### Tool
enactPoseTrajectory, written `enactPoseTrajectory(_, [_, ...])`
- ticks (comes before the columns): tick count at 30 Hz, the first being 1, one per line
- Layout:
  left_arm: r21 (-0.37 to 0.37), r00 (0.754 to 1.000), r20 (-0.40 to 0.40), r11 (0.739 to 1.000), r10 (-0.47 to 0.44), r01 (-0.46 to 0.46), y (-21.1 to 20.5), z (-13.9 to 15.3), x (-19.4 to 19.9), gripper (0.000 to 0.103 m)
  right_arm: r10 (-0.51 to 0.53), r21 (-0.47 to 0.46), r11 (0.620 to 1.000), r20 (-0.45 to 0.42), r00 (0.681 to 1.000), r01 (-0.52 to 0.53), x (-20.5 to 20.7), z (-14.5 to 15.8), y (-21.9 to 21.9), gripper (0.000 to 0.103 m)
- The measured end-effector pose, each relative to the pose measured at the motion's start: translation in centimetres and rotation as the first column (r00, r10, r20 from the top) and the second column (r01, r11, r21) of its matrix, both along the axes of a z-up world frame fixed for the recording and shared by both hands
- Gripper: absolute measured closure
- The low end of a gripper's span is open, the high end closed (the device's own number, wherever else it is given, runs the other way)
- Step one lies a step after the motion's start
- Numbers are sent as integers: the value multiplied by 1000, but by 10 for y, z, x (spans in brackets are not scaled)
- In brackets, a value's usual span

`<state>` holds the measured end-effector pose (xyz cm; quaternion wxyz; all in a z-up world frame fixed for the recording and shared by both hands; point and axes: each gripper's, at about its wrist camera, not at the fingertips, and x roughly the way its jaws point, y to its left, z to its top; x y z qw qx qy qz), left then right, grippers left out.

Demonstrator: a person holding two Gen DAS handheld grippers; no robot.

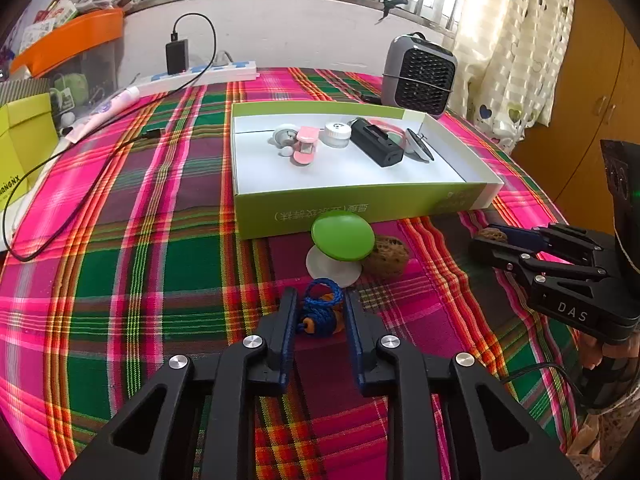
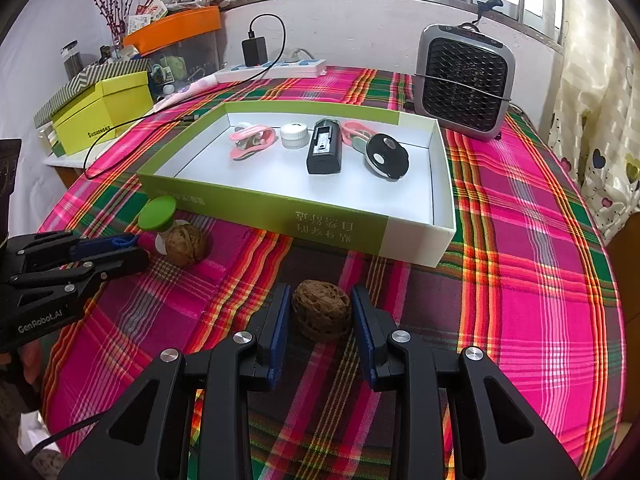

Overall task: Organize objects
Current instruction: 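Grasp the blue-orange figure with the left gripper while the right grasps a walnut, then carry the blue-orange figure and walnut over the white box with both grippers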

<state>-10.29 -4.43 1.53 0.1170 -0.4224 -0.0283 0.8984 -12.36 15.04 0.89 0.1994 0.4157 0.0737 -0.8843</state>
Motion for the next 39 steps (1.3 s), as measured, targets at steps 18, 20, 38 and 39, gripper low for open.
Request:
enactPoseTrajectory(18, [0,1000,0,1000,1,-1,0,0,0,85,2,0,1000,0,1000,-2,0,-1,-1,72])
enactPoseTrajectory(20, [1,1000,0,1000,1,-1,0,0,0,85,2,0,1000,0,1000,-2,1,0,-1,72])
enactPoseTrajectory(38, [3,999,-38,1000,9,-9,-3,16,2,85,12,-8,1000,-15,1000,-12,1,5,-1,72])
enactPoseTrajectory(39, [4,999,-42,1000,8,-8,-3,18,2,85,12,-7,1000,-17,1000,-13,0,6,-1,72])
